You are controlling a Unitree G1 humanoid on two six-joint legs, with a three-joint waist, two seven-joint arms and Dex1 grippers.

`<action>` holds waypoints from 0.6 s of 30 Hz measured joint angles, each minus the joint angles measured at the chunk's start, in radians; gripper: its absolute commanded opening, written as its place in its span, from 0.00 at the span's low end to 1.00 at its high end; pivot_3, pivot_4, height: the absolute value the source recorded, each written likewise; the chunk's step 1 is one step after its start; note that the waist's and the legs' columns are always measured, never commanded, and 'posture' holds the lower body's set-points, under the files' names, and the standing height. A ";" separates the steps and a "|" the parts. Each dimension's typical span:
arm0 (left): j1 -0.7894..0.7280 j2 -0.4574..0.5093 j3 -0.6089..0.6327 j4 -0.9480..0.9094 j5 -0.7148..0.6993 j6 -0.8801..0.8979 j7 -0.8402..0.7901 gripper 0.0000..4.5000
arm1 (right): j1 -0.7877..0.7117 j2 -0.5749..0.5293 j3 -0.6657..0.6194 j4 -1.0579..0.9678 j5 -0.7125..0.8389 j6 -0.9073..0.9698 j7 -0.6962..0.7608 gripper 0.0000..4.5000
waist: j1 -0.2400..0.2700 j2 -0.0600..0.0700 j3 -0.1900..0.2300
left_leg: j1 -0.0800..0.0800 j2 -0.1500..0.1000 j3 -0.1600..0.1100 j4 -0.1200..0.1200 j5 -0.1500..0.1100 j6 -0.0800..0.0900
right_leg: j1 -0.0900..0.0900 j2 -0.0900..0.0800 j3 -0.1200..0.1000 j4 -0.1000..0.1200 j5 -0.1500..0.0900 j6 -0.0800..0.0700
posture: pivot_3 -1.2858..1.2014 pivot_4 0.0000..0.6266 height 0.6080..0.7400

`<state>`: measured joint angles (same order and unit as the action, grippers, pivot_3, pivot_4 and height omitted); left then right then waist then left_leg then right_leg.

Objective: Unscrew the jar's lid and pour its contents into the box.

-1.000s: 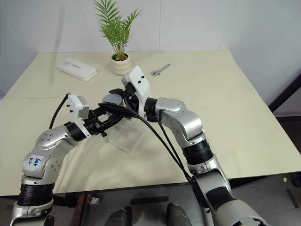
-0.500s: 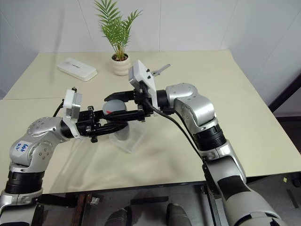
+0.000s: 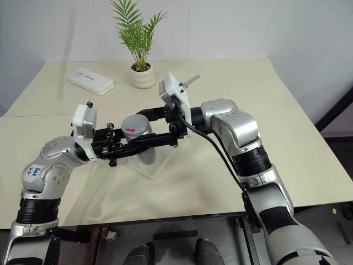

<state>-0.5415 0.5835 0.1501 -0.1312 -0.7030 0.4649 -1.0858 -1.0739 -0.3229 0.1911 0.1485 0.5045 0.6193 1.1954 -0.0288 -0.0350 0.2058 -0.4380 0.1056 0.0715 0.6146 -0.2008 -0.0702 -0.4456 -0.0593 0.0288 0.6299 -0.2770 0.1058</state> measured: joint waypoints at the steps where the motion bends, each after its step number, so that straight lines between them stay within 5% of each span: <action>1: 0.001 0.000 0.004 0.000 -0.002 0.000 0.004 0.44 | 0.000 0.000 -0.006 -0.002 0.000 0.000 -0.012 1.00 | -0.001 0.000 0.000 | 0.000 0.000 0.000 0.000 0.000 0.000 | 0.000 0.000 0.000 0.000 0.000 0.000 | 0.52 0.24 1.00; 18: 0.042 0.024 -0.007 -0.012 0.012 0.000 0.003 0.44 | 0.031 0.064 -0.021 -0.193 0.077 0.068 -0.104 1.00 | 0.000 0.000 0.000 | 0.000 0.000 0.000 0.000 0.000 0.000 | 0.000 0.000 0.000 0.002 0.000 0.000 | 0.52 0.24 1.00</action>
<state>-0.4995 0.6077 0.1428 -0.1428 -0.6913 0.4648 -1.0831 -1.0425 -0.2588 0.1702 -0.0446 0.5819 0.6870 1.0915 -0.0292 -0.0350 0.2058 -0.4376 0.1056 0.0715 0.6150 -0.2005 -0.0697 -0.4457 -0.0591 0.0293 0.6315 -0.2770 0.1058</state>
